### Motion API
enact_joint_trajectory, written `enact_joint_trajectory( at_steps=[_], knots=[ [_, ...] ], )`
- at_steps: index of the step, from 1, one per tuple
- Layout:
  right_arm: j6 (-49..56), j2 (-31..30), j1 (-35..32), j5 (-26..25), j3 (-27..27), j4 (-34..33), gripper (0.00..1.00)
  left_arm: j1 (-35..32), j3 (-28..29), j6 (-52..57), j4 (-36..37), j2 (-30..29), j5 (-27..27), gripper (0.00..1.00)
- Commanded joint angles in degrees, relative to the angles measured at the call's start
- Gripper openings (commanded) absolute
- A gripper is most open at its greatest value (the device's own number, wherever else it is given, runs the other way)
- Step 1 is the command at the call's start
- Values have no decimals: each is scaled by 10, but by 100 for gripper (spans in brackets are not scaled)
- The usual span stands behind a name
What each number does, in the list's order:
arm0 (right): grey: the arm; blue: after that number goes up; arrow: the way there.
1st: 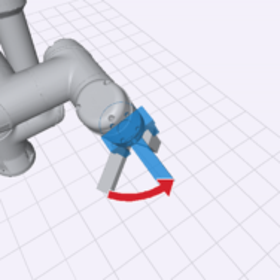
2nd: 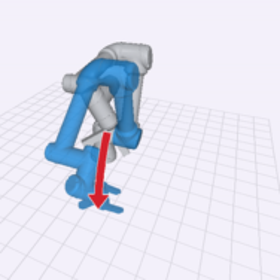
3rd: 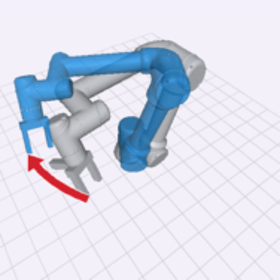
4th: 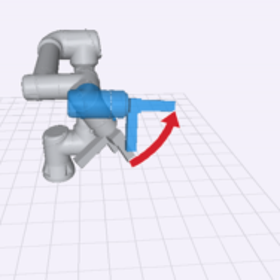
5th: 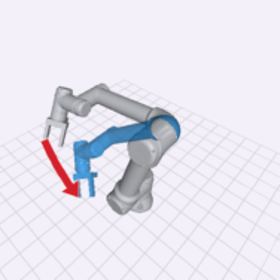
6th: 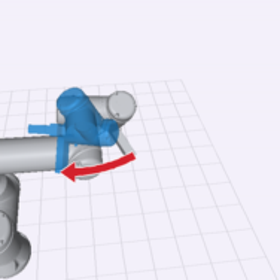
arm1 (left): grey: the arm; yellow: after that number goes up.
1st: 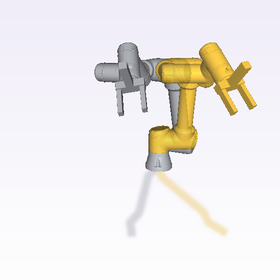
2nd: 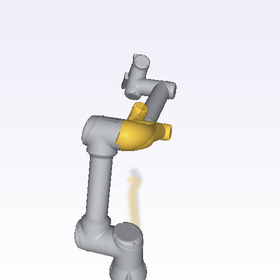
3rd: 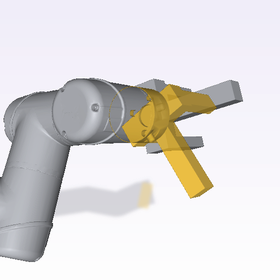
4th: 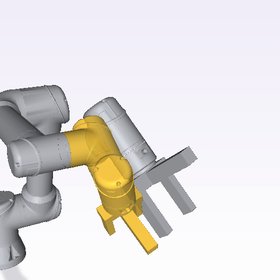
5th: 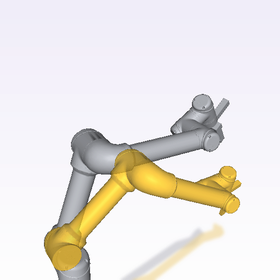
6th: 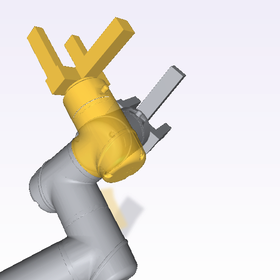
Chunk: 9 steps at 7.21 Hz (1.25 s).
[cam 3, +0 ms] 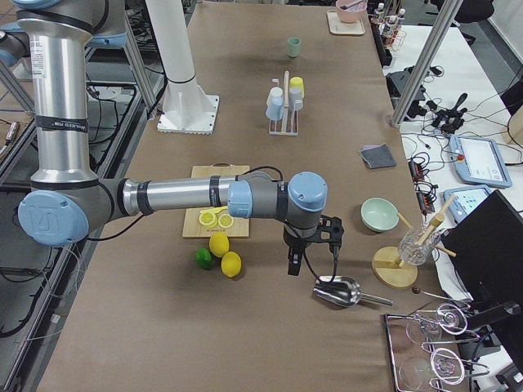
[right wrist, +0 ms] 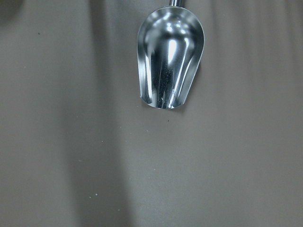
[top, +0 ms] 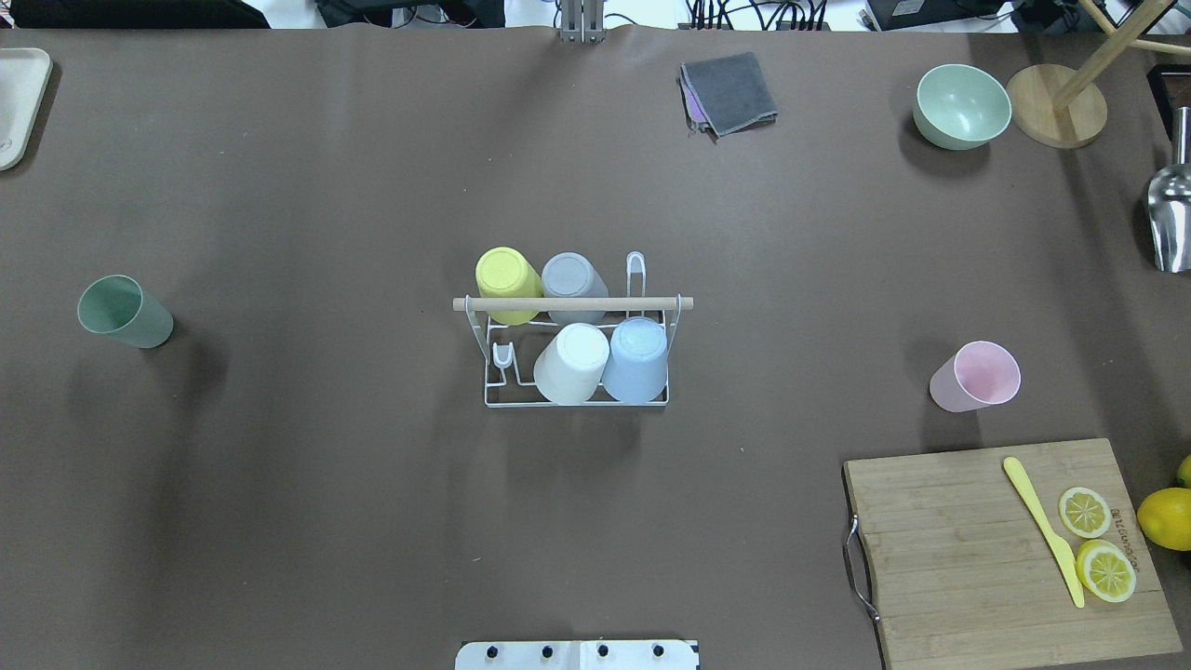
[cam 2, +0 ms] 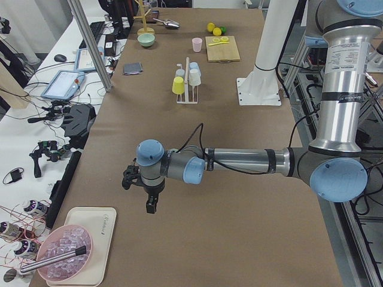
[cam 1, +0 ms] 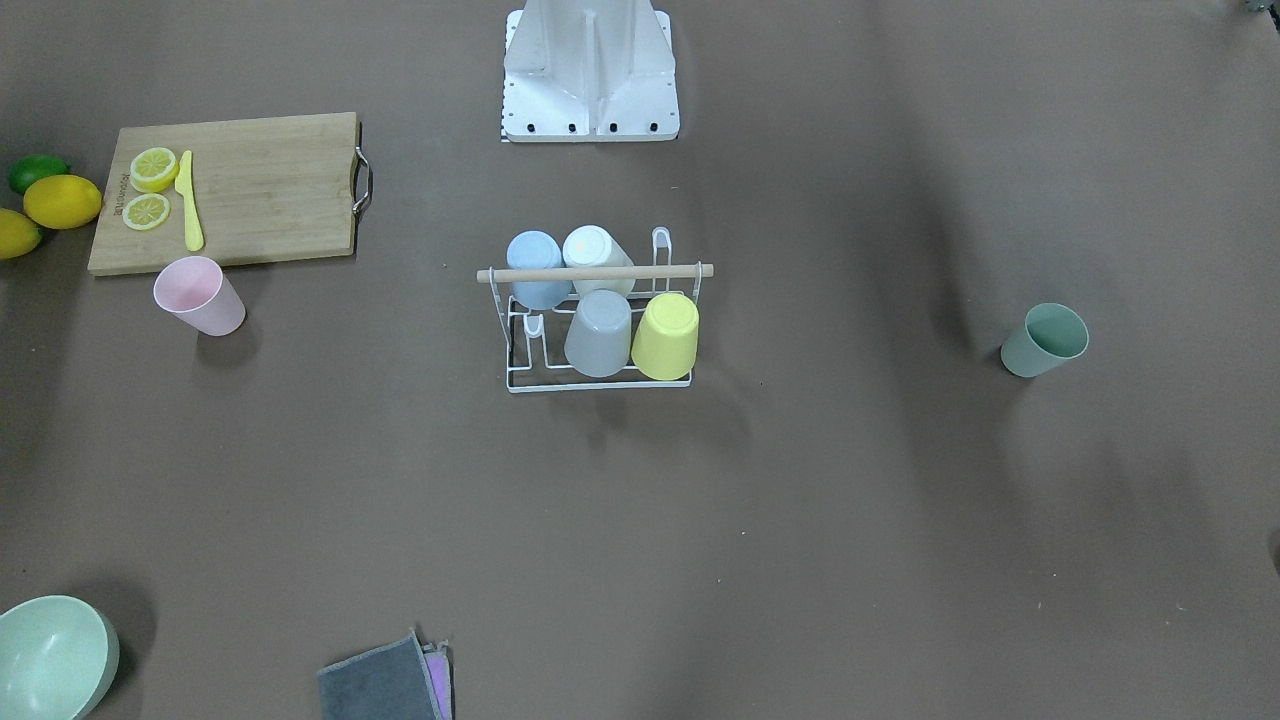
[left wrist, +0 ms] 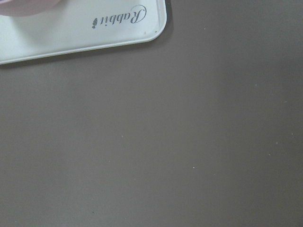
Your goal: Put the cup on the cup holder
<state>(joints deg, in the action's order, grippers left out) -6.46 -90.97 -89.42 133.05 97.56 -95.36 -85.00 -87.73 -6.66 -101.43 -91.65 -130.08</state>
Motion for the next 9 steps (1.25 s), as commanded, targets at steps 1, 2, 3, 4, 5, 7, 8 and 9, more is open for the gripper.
enact_joint_trajectory(
  at_steps=[1, 2, 3, 4, 5, 7, 8, 9],
  knots=[
    [0, 3, -1, -1, -1, -3, 98, 1, 2, -8, 0, 0, 0, 97],
    [0, 3, -1, -1, -3, -4, 98, 1, 2, -8, 0, -1, 0, 97],
    [-7, 9, -1, -2, -3, -4, 98, 2, 2, -9, 0, -2, 0, 97],
    [-19, 17, 7, -12, -7, -4, 98, 2, 1, -9, -1, -4, 1, 97],
    [-36, 22, 13, -15, -6, -4, 98, 2, 0, -9, -1, -6, 1, 97],
    [-53, 54, 35, -6, -7, -49, 98, 2, -4, -13, -1, -8, 0, 97],
    [-55, 65, 45, 14, -6, -61, 98, 3, -4, -17, 0, -11, 1, 97],
    [-66, 82, 75, 19, -8, -75, 98, 4, -5, -21, 1, -15, 1, 97]
  ],
)
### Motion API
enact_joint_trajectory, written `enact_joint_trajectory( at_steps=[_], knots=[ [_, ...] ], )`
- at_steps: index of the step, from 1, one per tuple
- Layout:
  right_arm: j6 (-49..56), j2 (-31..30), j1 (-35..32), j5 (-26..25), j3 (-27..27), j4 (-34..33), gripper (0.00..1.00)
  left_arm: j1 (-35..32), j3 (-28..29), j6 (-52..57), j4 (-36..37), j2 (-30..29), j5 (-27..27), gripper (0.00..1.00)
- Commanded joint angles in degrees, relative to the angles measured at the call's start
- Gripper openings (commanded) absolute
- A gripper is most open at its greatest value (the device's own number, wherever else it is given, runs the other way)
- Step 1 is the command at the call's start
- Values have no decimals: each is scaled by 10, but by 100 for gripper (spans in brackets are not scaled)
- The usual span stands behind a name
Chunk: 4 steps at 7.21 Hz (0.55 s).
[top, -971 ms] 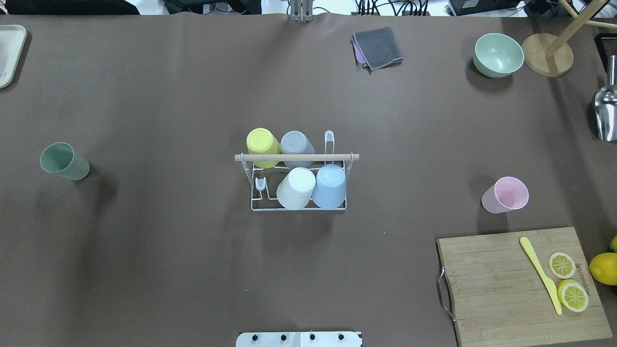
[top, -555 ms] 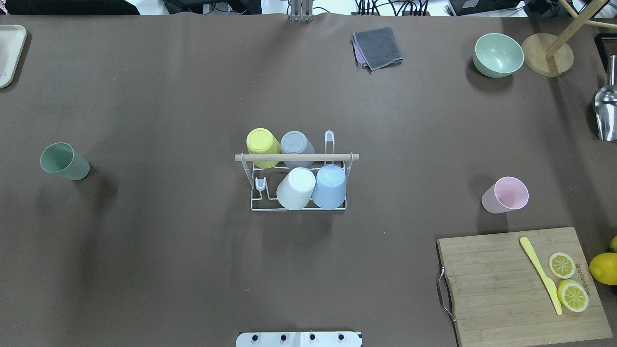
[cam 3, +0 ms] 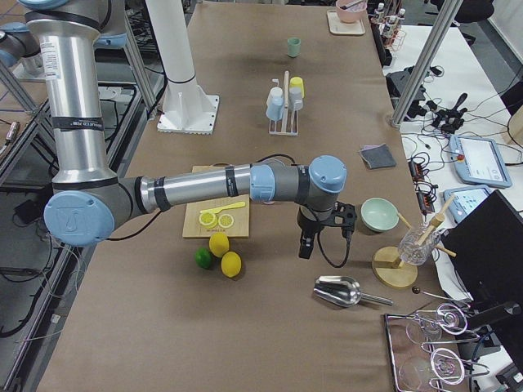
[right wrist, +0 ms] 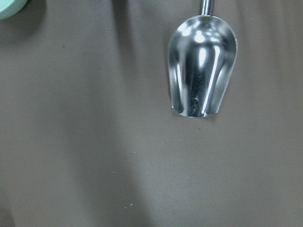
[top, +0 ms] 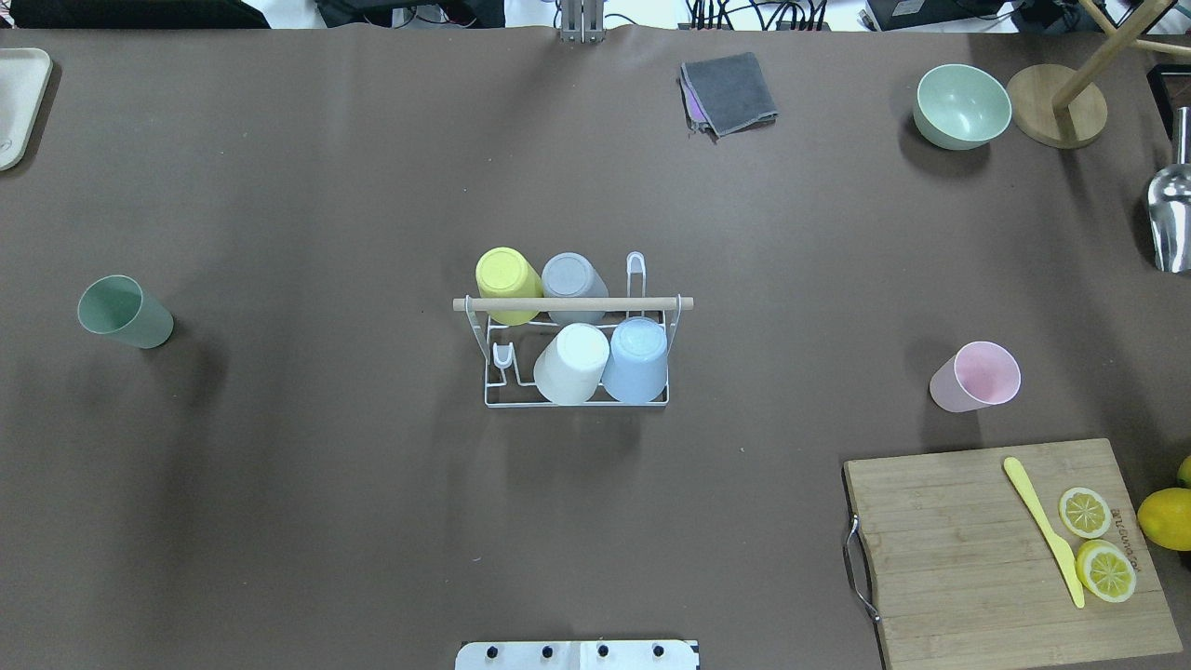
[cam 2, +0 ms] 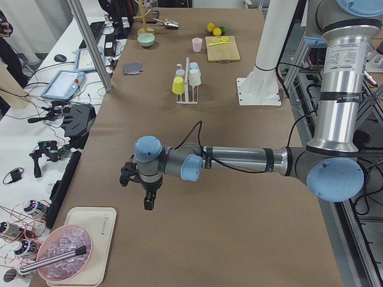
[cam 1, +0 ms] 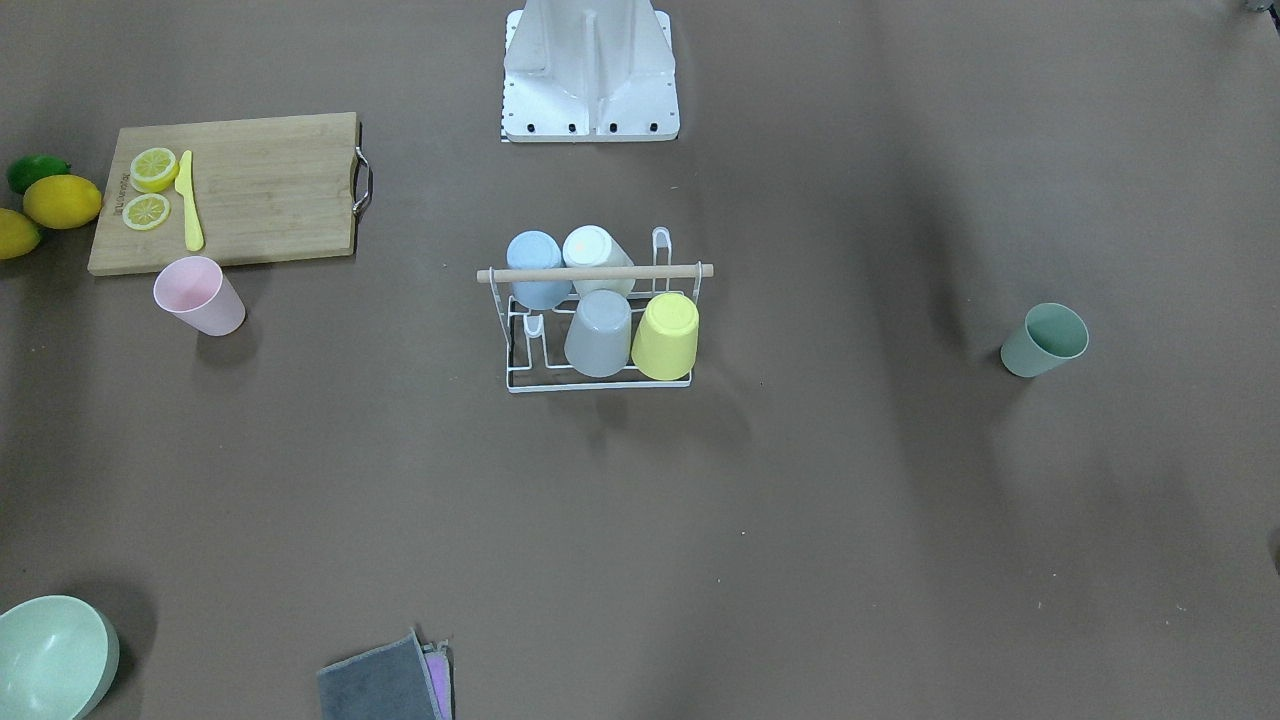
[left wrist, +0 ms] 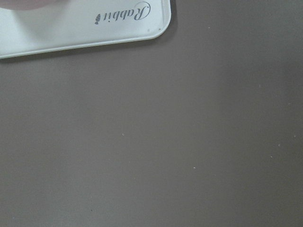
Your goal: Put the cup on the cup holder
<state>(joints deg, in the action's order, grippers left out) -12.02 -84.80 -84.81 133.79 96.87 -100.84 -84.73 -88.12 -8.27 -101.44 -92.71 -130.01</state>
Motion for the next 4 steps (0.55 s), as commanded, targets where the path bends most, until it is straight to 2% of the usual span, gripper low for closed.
enact_joint_trajectory(
  at_steps=[1, 3, 4],
  knots=[
    [-11, 53, 52, 13, -2, -57, 98, 3, -6, -31, 18, -19, 0, 97],
    [-12, 96, 87, 16, -1, -90, 98, 4, -28, -35, 124, -77, 5, 97],
    [-11, 122, 110, 15, -11, -107, 98, 5, -28, -38, 134, -91, 6, 97]
  ],
)
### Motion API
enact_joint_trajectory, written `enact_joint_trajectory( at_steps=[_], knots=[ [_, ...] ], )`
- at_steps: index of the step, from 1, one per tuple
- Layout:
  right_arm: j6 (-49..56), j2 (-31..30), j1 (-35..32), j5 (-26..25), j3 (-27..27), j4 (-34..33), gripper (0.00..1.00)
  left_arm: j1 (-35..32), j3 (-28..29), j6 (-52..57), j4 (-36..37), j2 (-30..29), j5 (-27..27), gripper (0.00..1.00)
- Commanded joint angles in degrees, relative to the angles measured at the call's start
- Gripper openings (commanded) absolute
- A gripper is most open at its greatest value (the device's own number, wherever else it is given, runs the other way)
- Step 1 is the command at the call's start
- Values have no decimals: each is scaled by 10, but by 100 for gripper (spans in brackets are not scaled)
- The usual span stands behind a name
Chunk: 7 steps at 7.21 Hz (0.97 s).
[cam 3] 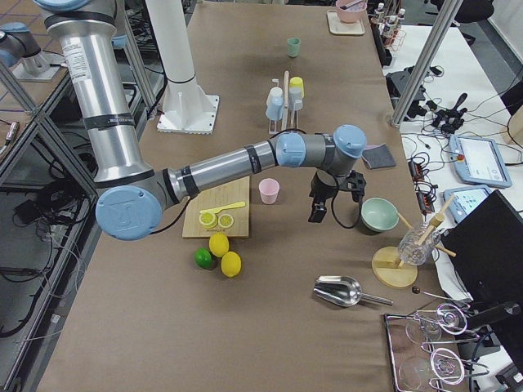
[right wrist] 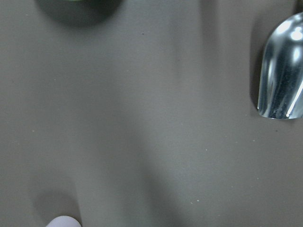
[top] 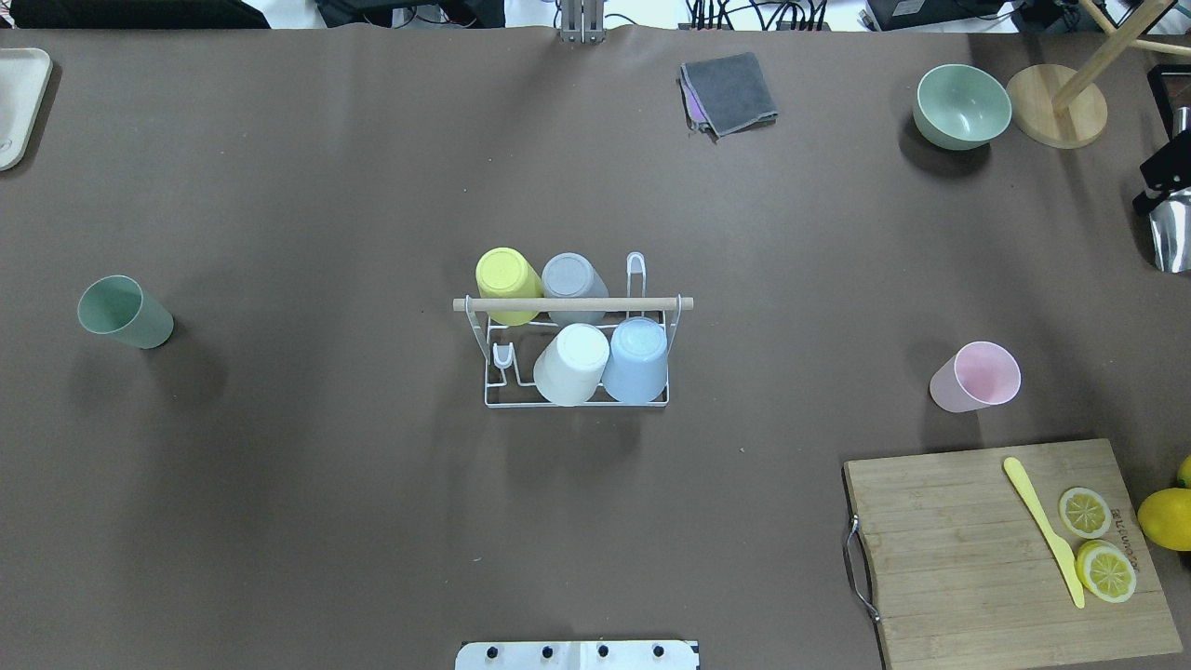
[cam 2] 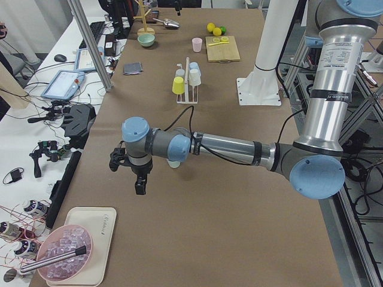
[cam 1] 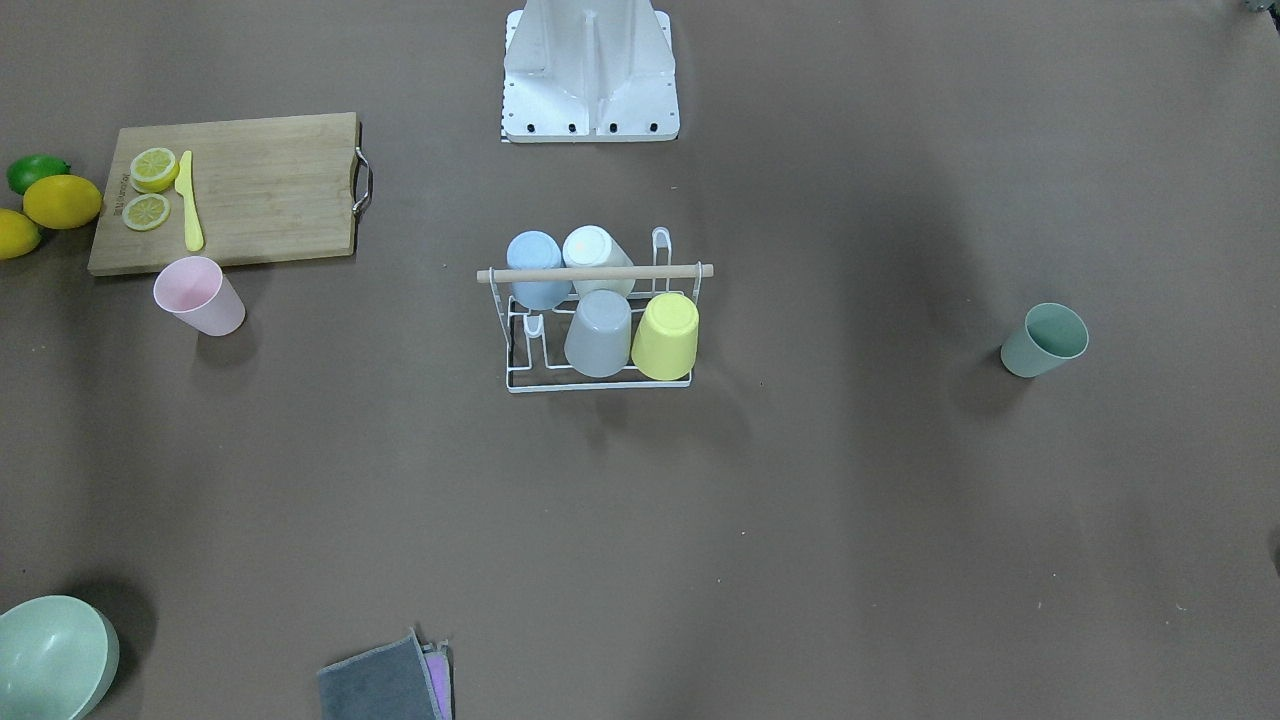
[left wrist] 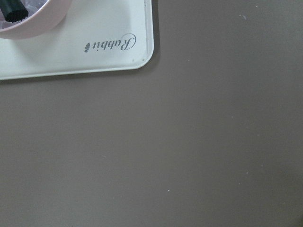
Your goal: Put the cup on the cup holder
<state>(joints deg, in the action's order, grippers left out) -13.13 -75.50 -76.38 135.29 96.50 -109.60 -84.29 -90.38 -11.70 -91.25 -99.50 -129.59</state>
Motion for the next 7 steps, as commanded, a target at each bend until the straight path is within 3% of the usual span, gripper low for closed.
enact_joint_trajectory(
  at_steps=[1, 2, 5, 7],
  knots=[
    [0, 65, 39, 1, -37, -32, 98, 19, 3, -10, 34, -40, 12, 97],
    [-1, 70, 60, 1, -49, -32, 98, 32, 18, -17, 44, -65, 33, 97],
    [3, 106, 85, 20, -94, -62, 99, 45, 105, -70, 58, -163, 36, 98],
    [10, 117, 113, 29, -142, -86, 99, 64, 144, -102, 67, -198, 35, 98]
  ],
)
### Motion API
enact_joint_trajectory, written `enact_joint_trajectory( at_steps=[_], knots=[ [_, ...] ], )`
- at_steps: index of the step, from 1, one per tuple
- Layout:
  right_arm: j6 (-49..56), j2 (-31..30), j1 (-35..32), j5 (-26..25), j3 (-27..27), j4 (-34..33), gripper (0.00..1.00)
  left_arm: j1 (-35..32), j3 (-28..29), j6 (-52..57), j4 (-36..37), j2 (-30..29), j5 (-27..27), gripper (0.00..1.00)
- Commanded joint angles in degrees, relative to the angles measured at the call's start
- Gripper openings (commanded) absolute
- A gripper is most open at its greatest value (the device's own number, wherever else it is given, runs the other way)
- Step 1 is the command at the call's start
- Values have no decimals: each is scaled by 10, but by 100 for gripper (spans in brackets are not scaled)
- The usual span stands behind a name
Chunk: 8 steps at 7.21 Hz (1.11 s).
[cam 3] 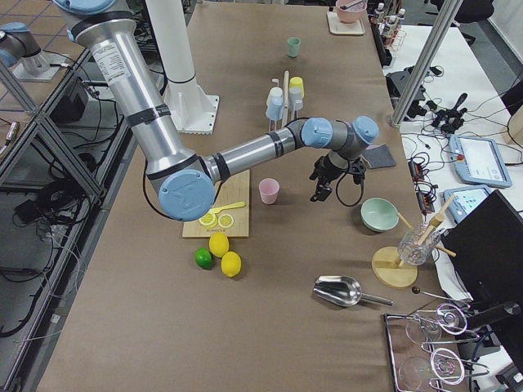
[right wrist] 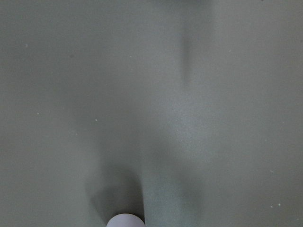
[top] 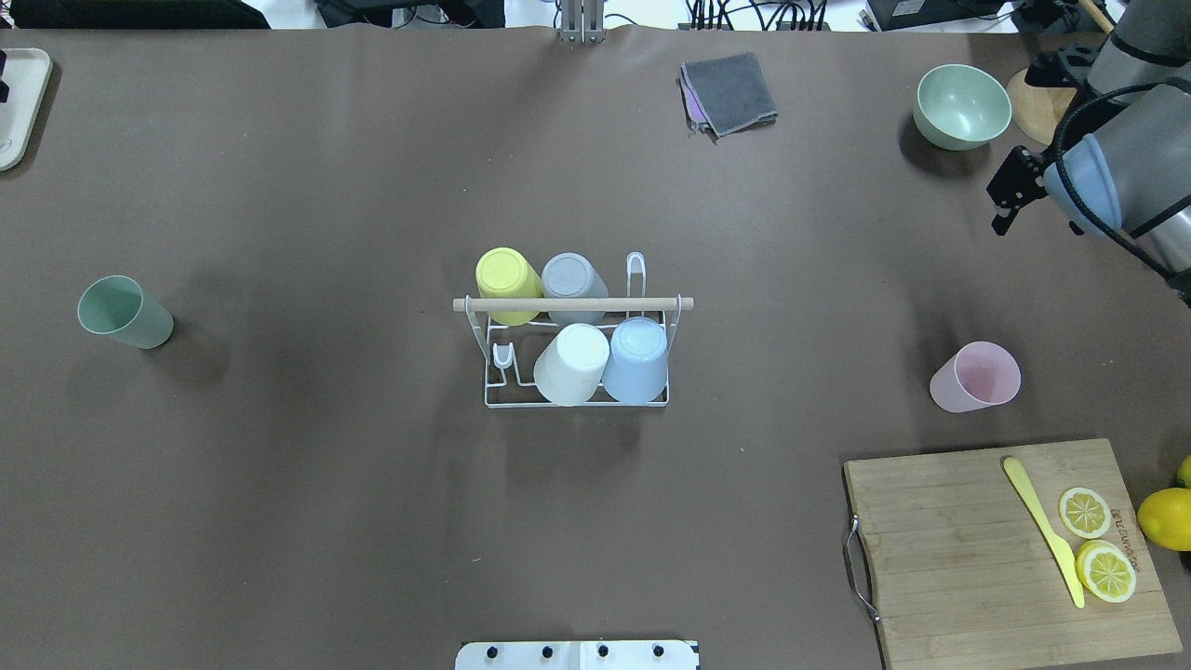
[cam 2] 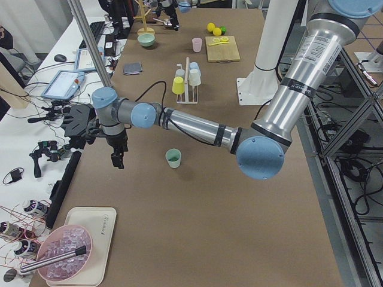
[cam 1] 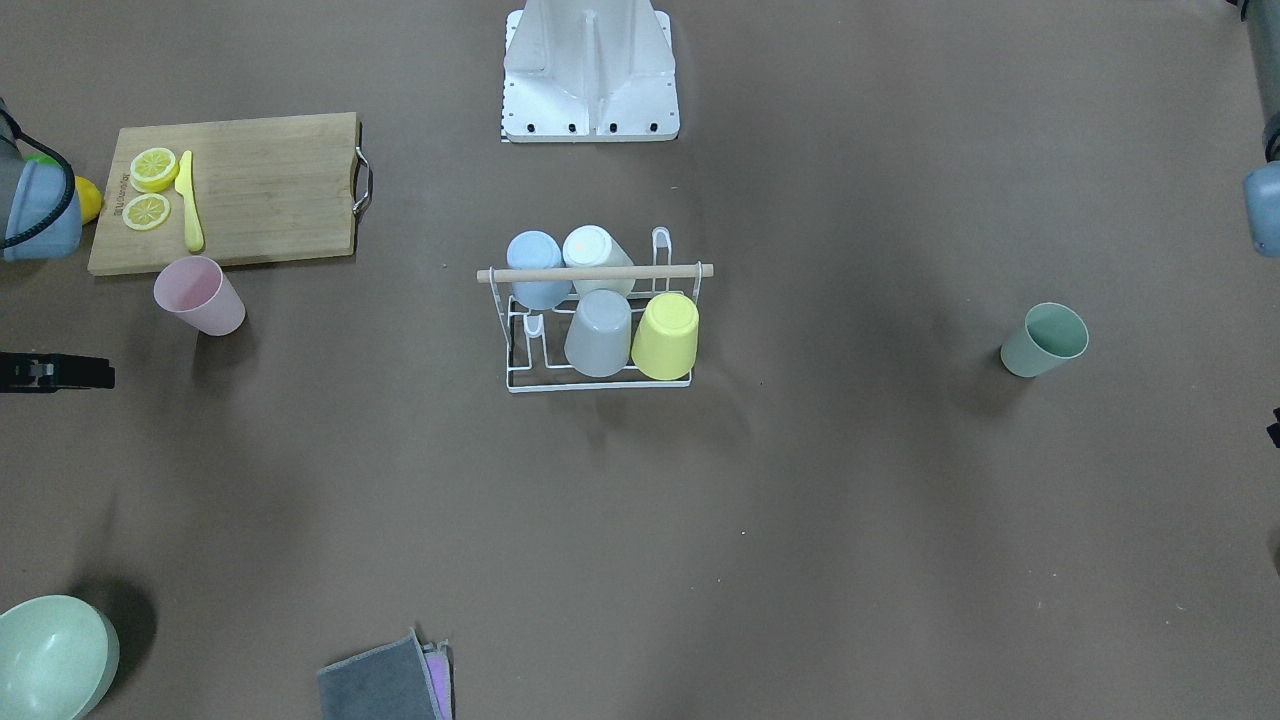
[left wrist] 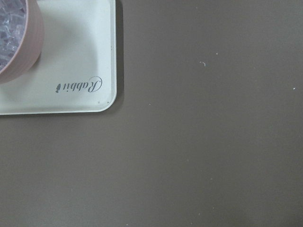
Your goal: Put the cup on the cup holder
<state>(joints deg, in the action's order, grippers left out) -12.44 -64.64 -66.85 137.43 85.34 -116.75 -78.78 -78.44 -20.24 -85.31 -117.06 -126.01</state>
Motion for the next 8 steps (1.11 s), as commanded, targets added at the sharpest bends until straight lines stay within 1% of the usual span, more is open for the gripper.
enact_joint_trajectory(
  at_steps=[1, 3, 4, 6, 7, 8],
  knots=[
    [4, 7, 32, 15, -44, -16, 99, 12, 33, -16, 20, -45, 0, 98],
    [38, 13, 62, 20, -63, -38, 98, 6, 32, -15, 22, -49, -2, 98],
    [45, 15, 74, 20, -63, -56, 98, -4, 30, -13, 22, -48, -7, 98],
    [47, 21, 98, 28, -65, -67, 98, -12, 34, -23, 21, -55, -3, 98],
    [47, 38, 110, 41, -82, -75, 98, -10, 35, -24, 22, -63, -3, 98],
    [52, 47, 116, 41, -99, -76, 98, -4, 35, -24, 23, -73, -4, 98]
  ],
)
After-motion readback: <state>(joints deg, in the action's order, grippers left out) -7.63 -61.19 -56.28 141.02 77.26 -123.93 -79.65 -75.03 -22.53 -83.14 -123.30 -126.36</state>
